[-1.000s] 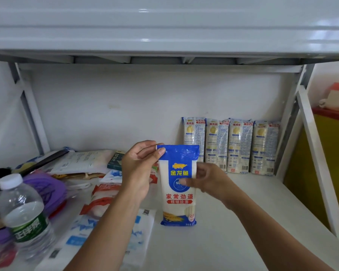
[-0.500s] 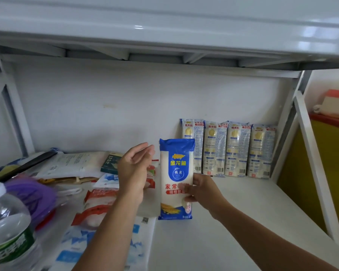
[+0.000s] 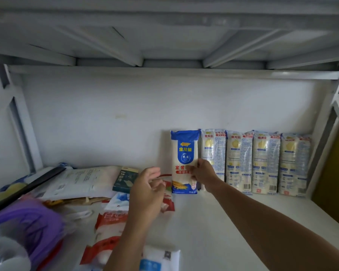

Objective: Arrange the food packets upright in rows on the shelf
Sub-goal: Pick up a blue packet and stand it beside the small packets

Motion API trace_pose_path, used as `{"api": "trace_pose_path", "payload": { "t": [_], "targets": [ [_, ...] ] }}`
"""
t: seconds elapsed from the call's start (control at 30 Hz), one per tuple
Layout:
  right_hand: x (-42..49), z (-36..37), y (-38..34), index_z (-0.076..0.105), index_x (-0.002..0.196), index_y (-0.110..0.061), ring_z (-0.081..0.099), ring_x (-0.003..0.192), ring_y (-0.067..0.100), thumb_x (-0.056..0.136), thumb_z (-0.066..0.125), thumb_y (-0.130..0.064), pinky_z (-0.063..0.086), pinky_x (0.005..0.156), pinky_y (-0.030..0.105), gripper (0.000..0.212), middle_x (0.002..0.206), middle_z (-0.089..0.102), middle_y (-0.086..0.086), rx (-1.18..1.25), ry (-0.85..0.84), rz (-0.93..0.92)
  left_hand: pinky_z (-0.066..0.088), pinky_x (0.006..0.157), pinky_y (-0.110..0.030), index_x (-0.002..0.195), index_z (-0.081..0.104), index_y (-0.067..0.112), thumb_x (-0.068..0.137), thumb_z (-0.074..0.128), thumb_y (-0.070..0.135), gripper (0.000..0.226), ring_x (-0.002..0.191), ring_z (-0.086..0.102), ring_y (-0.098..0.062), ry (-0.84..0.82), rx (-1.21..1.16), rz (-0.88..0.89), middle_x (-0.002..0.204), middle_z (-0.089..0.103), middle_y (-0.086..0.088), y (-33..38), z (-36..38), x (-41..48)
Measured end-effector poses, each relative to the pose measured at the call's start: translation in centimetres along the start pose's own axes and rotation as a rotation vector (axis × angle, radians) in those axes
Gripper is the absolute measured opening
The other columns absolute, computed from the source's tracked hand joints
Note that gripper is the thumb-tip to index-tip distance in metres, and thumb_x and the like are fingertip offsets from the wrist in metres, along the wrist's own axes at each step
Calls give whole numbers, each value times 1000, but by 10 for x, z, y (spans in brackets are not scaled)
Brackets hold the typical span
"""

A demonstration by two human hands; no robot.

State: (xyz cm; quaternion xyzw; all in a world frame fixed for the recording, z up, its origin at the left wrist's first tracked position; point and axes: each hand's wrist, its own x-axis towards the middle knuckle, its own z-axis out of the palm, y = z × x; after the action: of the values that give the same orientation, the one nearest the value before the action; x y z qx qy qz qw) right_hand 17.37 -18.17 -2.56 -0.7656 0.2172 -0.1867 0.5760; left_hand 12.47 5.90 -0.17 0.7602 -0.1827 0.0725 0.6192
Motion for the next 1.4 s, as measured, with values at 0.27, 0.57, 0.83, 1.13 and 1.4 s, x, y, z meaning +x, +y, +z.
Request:
{"api": "trace_pose_path", "payload": {
  "t": [0.27, 0.57, 0.83, 1.13, 1.4],
  "targets": [
    [25, 14, 1, 64, 104, -11, 57, 62, 9, 100, 62, -10, 44, 52, 22, 4, 85, 68, 2, -20, 61, 21, 54, 81, -15, 140, 53, 28, 97, 63, 6, 48, 107, 55, 2, -89, 84, -34, 131, 58, 14, 0, 8, -2],
    [25, 19, 7, 62, 121, -8, 68, 112, 30, 100, 62, -13, 58, 96, 49, 21, 118, 71, 11, -22, 144, 34, 63, 86, -37, 142, 47, 31, 97, 65, 10, 53, 97, 54, 2, -143, 92, -57, 125, 51, 15, 3, 11, -4],
    [16, 22, 4, 57, 120, -3, 68, 109, 30, 95, 66, -9, 62, 69, 36, 27, 115, 69, 10, -97, 172, 32, 58, 83, -24, 143, 44, 32, 97, 66, 15, 54, 108, 50, -1, -157, 138, -41, 136, 51, 12, 2, 9, -6],
    [-45, 37, 42, 51, 128, -17, 60, 114, 16, 89, 59, 7, 54, 78, 15, 46, 120, 57, -2, -11, 278, -248, 49, 84, -19, 141, 46, 31, 96, 67, 15, 52, 107, 52, 4, -151, 112, 1, 125, 51, 18, -2, 0, -8],
    [-39, 53, 47, 69, 124, -17, 57, 107, 13, 99, 56, -14, 49, 95, 28, 28, 118, 69, 0, -273, -45, -132, 61, 87, -32, 138, 48, 30, 97, 65, 16, 47, 116, 56, -8, -108, 154, 4, 130, 49, 8, -5, -4, -4]
  ]
}}
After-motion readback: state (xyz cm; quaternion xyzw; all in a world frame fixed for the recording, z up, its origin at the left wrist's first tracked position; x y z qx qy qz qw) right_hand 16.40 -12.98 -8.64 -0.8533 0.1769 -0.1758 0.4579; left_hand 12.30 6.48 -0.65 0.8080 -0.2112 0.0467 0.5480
